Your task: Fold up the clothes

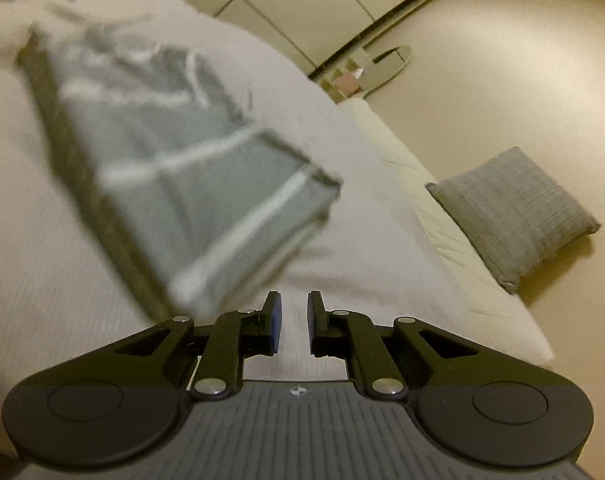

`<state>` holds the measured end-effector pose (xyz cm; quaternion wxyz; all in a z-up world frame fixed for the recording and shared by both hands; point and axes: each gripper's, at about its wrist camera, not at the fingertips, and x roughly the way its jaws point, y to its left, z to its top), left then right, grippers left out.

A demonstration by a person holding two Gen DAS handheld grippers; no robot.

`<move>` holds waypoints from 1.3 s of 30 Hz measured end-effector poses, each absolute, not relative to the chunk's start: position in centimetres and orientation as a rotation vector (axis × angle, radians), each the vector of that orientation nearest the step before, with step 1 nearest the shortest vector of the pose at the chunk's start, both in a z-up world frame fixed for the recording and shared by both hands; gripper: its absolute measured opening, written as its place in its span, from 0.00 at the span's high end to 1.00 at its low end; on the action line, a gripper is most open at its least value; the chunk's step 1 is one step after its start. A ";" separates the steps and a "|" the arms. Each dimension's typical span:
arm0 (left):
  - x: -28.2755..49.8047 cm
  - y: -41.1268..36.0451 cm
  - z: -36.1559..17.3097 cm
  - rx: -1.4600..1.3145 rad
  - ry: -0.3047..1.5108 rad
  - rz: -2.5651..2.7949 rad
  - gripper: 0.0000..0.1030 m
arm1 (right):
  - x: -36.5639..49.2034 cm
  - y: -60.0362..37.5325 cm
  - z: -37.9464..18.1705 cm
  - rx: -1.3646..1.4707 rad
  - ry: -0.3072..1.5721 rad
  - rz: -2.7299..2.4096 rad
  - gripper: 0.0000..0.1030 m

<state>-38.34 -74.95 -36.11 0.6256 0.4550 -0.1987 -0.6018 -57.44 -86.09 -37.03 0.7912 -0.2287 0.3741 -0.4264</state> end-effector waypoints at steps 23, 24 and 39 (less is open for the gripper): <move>-31.3 -93.0 -35.3 0.856 -0.090 -1.440 0.94 | -53.6 -102.6 -33.0 -0.145 0.579 -0.991 0.92; -31.2 -92.6 -34.6 0.830 -0.088 -1.440 0.94 | -53.6 -101.7 -32.9 -0.162 0.570 -0.964 0.92; -30.0 -88.8 -34.2 0.801 0.034 -1.386 0.93 | -58.2 -94.9 -31.9 -0.067 0.611 -0.886 0.91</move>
